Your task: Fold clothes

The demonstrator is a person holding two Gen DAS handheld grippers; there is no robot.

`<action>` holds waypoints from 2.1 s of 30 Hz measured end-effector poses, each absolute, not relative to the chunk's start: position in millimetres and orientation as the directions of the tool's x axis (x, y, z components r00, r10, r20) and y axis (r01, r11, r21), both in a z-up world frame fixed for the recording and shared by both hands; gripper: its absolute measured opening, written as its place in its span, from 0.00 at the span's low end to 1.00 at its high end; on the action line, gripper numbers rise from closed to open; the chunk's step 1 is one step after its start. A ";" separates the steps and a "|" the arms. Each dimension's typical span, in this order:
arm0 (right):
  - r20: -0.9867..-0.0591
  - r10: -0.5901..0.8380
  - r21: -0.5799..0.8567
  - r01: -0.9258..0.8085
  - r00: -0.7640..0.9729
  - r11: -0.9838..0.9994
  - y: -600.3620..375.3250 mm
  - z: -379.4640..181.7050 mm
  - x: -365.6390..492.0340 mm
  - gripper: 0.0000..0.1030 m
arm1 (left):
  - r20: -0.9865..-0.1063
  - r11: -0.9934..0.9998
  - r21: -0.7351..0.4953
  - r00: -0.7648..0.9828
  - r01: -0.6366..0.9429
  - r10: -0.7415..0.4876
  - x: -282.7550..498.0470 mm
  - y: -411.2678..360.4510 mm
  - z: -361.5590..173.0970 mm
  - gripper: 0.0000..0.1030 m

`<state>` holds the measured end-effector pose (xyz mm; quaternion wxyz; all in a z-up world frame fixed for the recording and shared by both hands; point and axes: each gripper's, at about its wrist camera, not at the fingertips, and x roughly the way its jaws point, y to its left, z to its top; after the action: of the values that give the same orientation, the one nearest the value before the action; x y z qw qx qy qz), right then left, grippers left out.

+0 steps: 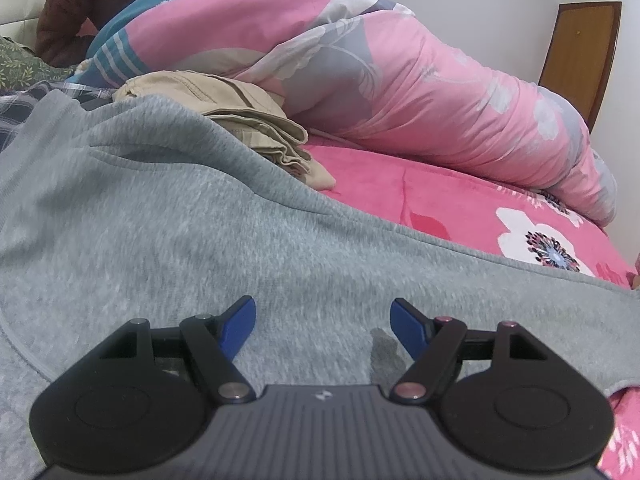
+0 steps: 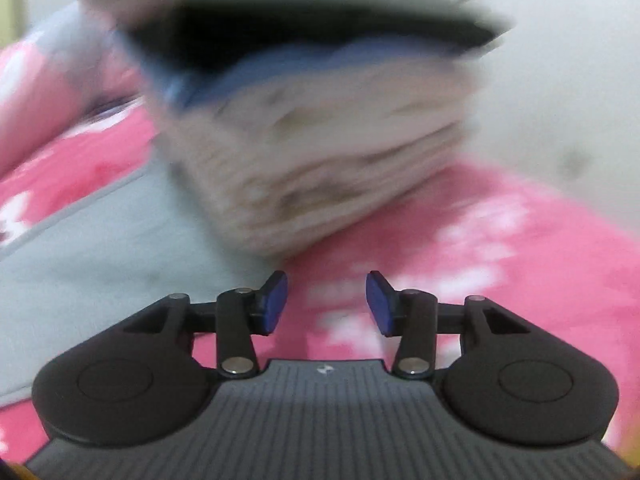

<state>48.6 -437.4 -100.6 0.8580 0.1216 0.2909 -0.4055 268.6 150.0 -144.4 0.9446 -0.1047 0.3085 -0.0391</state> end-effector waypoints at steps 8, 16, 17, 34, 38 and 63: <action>-0.527 0.022 0.039 -0.001 0.850 0.999 -266.3 -69.4 151.4 0.32 | -0.628 0.996 -0.083 0.774 0.030 -0.076 257.7 138.9 -137.8 0.73; -0.688 0.395 -0.014 -0.555 0.608 0.831 -130.7 -132.9 206.8 0.16 | -0.611 0.986 -0.166 0.786 -0.016 -0.090 244.7 172.8 -131.5 0.73; -0.688 0.404 -0.017 -0.570 0.603 0.822 -137.6 -132.5 192.6 0.16 | -0.610 0.985 -0.170 0.790 -0.044 -0.070 242.6 179.0 -130.3 0.73; -0.704 0.288 0.002 -0.402 0.650 0.915 -155.0 -116.7 311.0 0.17 | -0.620 0.973 -0.186 0.785 -0.140 -0.006 242.3 202.6 -133.2 0.74; -0.676 0.143 0.011 -0.184 0.723 0.983 -190.1 -136.7 364.9 0.17 | -0.624 0.973 -0.189 0.782 -0.135 -0.013 246.8 204.0 -137.4 0.77; -0.177 -0.073 0.369 0.135 0.981 0.919 -388.4 29.8 -90.5 0.56 | -0.437 0.917 -0.396 0.890 -0.058 -0.133 69.1 254.1 -34.8 0.84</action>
<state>-90.5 -388.4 29.8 0.9764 0.1935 0.0801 -0.0533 69.1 254.1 -34.8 0.9505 -0.2033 0.2340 -0.0197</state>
